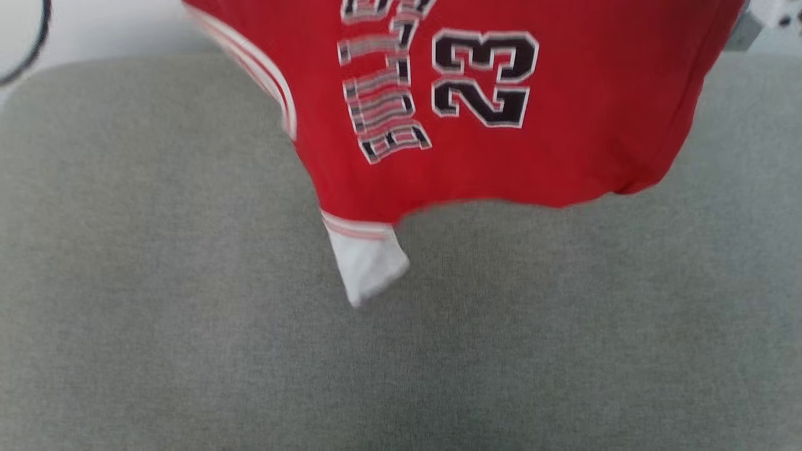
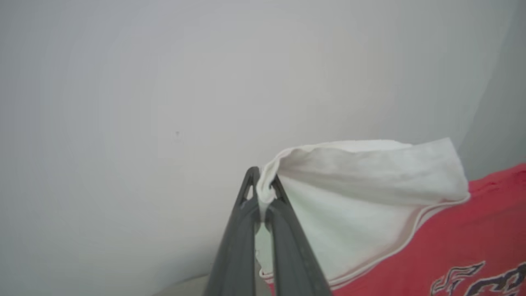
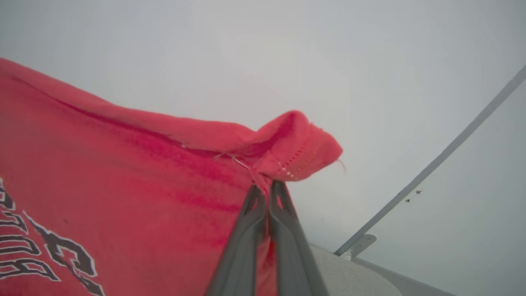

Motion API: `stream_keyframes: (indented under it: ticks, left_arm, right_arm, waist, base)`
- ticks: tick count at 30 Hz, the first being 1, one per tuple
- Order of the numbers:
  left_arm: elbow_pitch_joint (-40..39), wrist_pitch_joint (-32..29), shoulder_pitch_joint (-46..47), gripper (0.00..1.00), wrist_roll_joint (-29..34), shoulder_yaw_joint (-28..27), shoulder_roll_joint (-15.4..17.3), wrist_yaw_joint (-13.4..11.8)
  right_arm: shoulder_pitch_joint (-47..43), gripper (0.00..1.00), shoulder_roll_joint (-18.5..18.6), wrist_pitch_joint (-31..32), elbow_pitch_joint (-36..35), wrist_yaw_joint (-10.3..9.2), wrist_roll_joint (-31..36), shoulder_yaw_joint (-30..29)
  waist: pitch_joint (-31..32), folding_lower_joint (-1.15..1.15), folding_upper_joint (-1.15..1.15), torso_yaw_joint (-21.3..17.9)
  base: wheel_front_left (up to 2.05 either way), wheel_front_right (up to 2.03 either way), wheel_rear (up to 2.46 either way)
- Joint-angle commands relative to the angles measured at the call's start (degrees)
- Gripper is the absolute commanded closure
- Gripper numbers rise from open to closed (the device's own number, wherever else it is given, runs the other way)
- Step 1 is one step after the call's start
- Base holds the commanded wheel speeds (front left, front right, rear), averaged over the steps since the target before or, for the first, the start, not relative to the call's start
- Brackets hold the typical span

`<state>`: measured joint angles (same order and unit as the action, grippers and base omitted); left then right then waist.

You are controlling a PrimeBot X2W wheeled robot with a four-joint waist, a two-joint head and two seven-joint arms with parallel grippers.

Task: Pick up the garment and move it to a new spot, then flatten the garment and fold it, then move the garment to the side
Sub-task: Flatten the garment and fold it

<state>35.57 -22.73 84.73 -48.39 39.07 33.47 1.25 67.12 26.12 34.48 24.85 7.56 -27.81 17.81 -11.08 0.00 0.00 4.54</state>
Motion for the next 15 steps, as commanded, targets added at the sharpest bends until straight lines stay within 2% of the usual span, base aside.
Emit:
stream_keyframes:
  ticks: [1, 4, 10, 13, 15]
  left_arm:
    - [1.04, 1.30, 1.78, 1.00, 0.88, -0.33, -0.42, -0.15]
    - [4.43, 7.42, 6.68, 1.00, 3.28, -0.82, -2.19, -0.27]
    - [10.22, 23.07, 16.35, 1.00, 8.47, -2.17, -3.92, -0.29]
    - [12.37, 32.22, 20.14, 1.00, 9.81, -3.31, -4.38, 0.35]
    - [13.57, 35.98, 21.38, 1.00, 10.25, -3.94, -5.04, 1.46]
  right_arm:
    - [1.14, 1.00, -0.86, -1.21, 1.27, -0.14, 0.90, -0.51]
    - [5.74, 1.00, -2.97, -6.02, 5.70, -0.14, 4.63, -1.44]
    - [14.77, 1.00, -6.99, -20.96, 14.00, -0.15, 13.87, -4.76]
    - [18.72, 1.00, -8.17, -28.75, 17.26, -0.15, 19.82, -6.61]
    - [20.46, 1.00, -9.07, -32.72, 19.71, -0.15, 23.05, -8.43]
  waist:
    - [-3.27, 0.00, 0.00, -0.15]
    - [-6.89, 0.00, 0.00, -0.12]
    - [-12.79, 0.00, 0.00, -0.01]
    - [-14.84, 0.00, 0.00, 0.30]
    - [-15.95, 0.00, 0.00, 0.68]
  base:
    - [0.00, 0.00, 0.00]
    - [0.00, 0.00, 0.00]
    - [0.00, 0.00, 0.00]
    - [0.00, 0.00, 0.00]
    - [0.00, 0.00, 0.00]
